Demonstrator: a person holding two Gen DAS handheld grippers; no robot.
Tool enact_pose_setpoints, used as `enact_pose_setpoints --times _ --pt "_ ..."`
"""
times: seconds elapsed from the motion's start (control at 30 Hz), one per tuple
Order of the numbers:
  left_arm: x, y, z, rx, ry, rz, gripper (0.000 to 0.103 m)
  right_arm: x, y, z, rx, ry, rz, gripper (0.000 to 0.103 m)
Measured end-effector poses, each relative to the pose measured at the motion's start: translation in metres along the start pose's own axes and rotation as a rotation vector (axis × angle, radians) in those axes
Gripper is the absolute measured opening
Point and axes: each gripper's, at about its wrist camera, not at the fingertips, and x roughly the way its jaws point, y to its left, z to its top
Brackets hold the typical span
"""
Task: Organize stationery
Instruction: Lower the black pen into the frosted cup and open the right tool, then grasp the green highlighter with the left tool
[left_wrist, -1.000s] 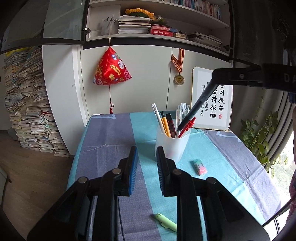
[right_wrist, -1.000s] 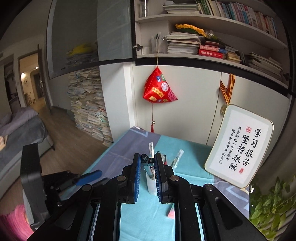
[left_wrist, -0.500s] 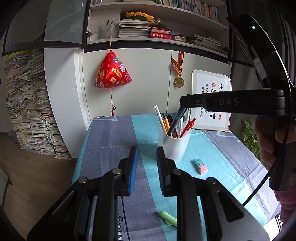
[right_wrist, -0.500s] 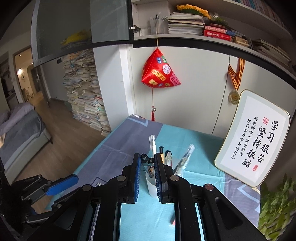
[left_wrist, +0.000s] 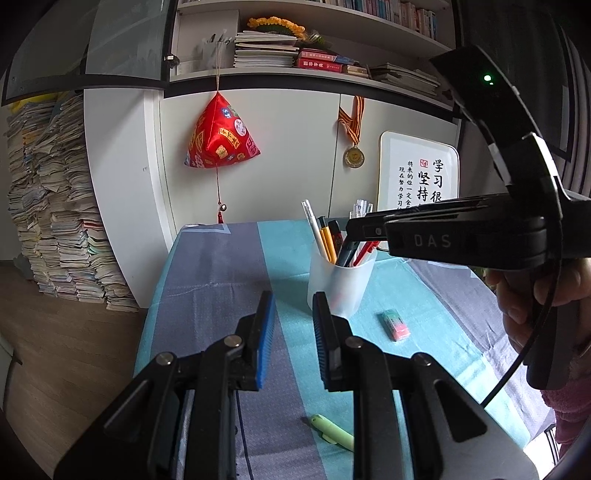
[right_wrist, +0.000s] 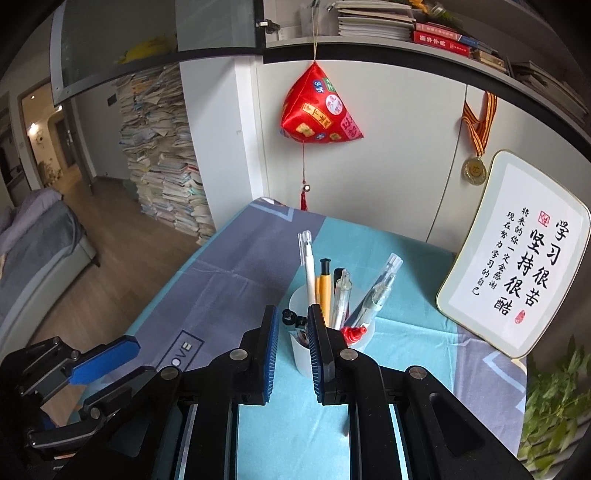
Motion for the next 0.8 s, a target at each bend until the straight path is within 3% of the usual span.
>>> enact_pose_setpoints --times 0.3,0.6,0.8 --pt "-0.006 -0.004 -0.004 -0.007 0.007 0.000 0.023 -0.043 -0.009 -0.020 0.024 -0.059 -0.008 0.016" --pt "-0.015 -0.013 -0.018 -0.001 0.034 -0.004 0.023 -0.046 -0.038 -0.061 0.091 0.019 -0.074 0.016" --pt "-0.010 -0.016 -0.040 -0.019 0.120 0.008 0.023 -0.044 -0.056 -0.085 0.165 0.053 -0.074 0.016"
